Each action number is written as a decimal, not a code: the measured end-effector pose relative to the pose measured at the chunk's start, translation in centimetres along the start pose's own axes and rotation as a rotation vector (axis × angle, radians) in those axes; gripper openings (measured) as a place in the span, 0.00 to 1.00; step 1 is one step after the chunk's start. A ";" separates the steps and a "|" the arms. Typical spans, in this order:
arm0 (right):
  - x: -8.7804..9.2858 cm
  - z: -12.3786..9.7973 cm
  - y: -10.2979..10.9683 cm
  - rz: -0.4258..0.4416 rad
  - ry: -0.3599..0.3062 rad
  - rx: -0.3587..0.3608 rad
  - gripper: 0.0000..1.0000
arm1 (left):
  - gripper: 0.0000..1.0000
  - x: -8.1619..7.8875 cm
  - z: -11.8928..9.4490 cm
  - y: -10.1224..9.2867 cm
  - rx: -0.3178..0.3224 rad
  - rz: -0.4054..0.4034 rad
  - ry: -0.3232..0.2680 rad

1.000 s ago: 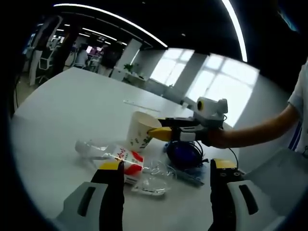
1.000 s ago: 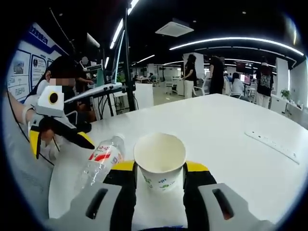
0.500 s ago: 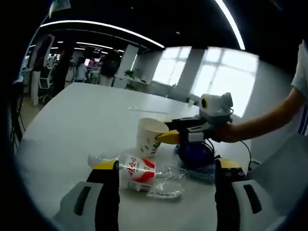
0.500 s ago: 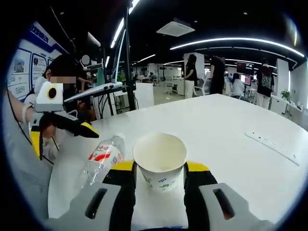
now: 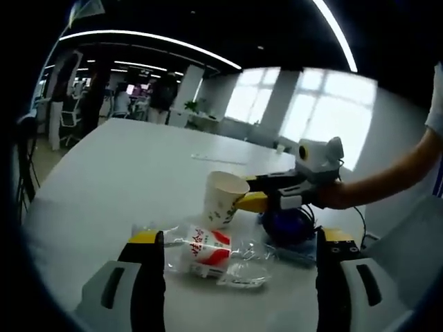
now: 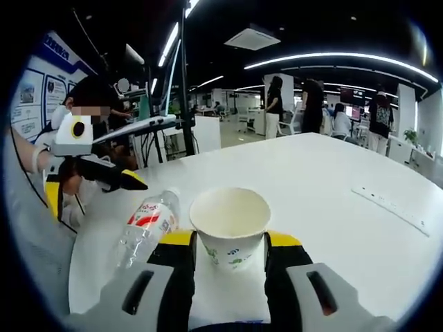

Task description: Arrange the tabletop items into an orderly group along one side of the table until the central work area is clear of visible clutter.

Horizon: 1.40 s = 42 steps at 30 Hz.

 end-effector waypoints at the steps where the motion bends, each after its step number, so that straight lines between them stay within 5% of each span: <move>1: 0.0 -0.1 0.1 0.001 -0.003 -0.001 0.36 | 0.89 -0.1 0.0 0.0 -0.002 0.000 -0.002; 16: 0.2 -2.0 0.4 0.017 0.017 0.030 0.40 | 0.89 -0.7 -0.7 0.0 -0.011 -0.013 -0.001; 23: -0.7 -4.6 1.0 0.055 -0.004 0.075 0.40 | 0.87 -0.8 -1.1 -0.3 0.024 -0.005 -0.001; 34: 0.3 -7.0 4.3 0.014 -0.014 -0.096 0.39 | 0.87 -2.2 -2.7 -1.9 -0.047 0.043 -0.008; 36: 0.8 -7.4 5.0 0.020 -0.003 -0.120 0.39 | 0.89 -2.3 -3.2 -2.0 -0.068 0.002 -0.004; 39: 0.9 -8.0 5.8 0.001 -0.008 -0.140 0.39 | 0.89 -2.1 -3.5 -2.1 -0.088 0.075 0.033; 42: 1.8 -8.1 6.5 -0.007 0.051 -0.141 0.40 | 0.88 -1.5 -3.2 -2.2 -0.061 0.058 0.066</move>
Point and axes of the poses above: the point that each gripper's makers call its tool centre point, and the gripper's own axes: z roughly forward along the fingers, y roughly to its left, x roughly out of its underside, the point moved 3 cm from there along -z, roughly backward along the fingers, and after that the axes turned 5 degrees about y, right-handed, at the moved point
